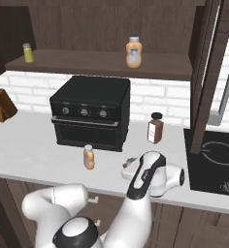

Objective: Put the shaker and condiment bottle from the counter next to their counterparts in the cabinet.

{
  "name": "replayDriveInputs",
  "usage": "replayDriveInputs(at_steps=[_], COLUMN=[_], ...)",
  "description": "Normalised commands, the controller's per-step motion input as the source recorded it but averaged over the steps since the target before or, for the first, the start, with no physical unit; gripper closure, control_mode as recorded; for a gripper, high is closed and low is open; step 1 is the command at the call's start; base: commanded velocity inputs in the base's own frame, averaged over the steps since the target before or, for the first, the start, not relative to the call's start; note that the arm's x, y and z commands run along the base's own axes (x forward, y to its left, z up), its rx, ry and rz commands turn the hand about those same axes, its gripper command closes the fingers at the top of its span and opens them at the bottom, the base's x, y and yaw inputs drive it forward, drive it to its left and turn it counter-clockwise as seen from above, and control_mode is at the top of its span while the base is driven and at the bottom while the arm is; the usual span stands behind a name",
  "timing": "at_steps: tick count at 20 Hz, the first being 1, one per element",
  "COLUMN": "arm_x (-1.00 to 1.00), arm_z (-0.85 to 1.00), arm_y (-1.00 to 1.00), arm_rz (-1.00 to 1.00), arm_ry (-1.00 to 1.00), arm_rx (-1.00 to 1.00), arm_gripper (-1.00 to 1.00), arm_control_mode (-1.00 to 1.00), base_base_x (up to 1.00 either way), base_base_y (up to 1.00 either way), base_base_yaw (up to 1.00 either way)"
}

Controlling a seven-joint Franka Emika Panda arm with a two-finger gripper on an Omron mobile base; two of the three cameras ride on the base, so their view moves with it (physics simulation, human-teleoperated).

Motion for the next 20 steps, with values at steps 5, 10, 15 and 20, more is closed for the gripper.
replayDriveInputs(at_steps=[5, 10, 15, 20], arm_x=[-0.02, -0.05, -0.5, -0.62], arm_z=[0.98, 0.91, 0.52, 0.54], arm_y=[0.34, 0.56, 0.39, 0.34], arm_rz=[0.0, 0.0, 0.0, 0.0], arm_ry=[-0.03, 0.0, 0.0, -0.02], arm_rx=[0.0, -0.06, -0.07, -0.07], arm_gripper=[1.0, 1.0, 1.0, 1.0], arm_control_mode=[-1.0, -1.0, -1.0, -1.0], base_base_x=[0.0, 0.0, 0.0, 0.0], base_base_y=[0.0, 0.0, 0.0, 0.0], base_base_yaw=[0.0, 0.0, 0.0, 0.0])
